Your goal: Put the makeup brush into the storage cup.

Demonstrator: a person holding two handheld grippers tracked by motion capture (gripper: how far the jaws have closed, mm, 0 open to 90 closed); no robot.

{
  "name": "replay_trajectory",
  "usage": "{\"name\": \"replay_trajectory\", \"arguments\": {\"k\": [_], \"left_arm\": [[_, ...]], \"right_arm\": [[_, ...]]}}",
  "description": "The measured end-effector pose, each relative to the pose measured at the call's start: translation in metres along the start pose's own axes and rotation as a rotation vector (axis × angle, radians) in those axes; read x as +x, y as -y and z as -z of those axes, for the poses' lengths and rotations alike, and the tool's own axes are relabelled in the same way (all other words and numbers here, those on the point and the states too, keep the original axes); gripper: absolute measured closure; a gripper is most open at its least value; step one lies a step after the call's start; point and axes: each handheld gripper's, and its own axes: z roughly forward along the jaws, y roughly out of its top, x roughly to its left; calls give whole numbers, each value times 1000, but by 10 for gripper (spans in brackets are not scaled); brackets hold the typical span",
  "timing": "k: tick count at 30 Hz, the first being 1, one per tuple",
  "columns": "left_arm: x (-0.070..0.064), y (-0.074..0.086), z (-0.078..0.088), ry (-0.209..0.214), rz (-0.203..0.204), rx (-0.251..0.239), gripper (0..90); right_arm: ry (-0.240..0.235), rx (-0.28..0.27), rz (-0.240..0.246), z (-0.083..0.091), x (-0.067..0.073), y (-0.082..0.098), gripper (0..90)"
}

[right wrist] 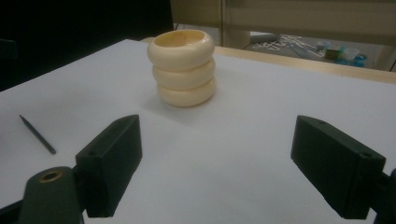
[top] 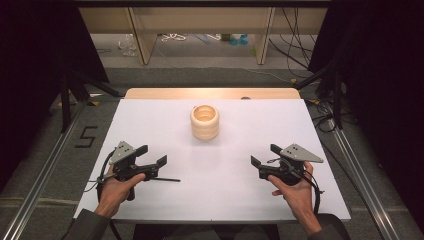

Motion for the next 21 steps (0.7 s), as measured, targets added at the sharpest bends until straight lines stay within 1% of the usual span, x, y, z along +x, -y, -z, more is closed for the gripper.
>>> {"name": "replay_trajectory", "arguments": {"k": [2,4,5,6,7,9,11,12,13,14,15,16,17,18,19,20,21], "left_arm": [[0,0,0,1,-4,6,155],[0,0,-1,5,-4,13,155],[0,0,-1,13,-11,21,155],[-1,0,-1,17,-28,33,155],[-1,0,-1,17,-28,33,155],[-1,0,-3,26,-44,54,155],[-1,1,-3,23,-47,61,155],[0,1,-4,30,-61,73,155],[-1,1,-5,32,-58,77,155],[0,0,-6,35,-75,85,155],[0,0,-6,35,-75,85,155],[-1,0,-7,42,-64,86,155],[-1,0,-7,42,-68,91,155],[1,-2,-8,55,-71,101,155],[1,-2,-8,55,-71,101,156],[1,-6,-11,73,-40,102,158],[1,-6,-11,73,-40,102,158]], "right_arm": [[-2,1,1,0,0,0,178],[7,9,6,0,0,0,178],[-1,14,0,0,0,0,178],[-4,15,4,0,1,0,179],[-4,15,4,0,1,0,179],[-11,21,1,0,1,0,182],[-15,18,2,-1,1,0,182],[-16,25,4,-1,1,0,181],[-14,23,4,-1,1,0,182],[-18,22,3,-2,1,0,182],[-18,22,3,-2,1,0,182],[-19,24,5,-2,1,0,182],[-19,24,5,-2,1,0,182],[-15,23,2,-2,2,0,183],[-15,23,2,-2,2,0,183],[-30,29,-4,-2,2,1,185],[-30,29,-4,-2,2,1,185]]}}
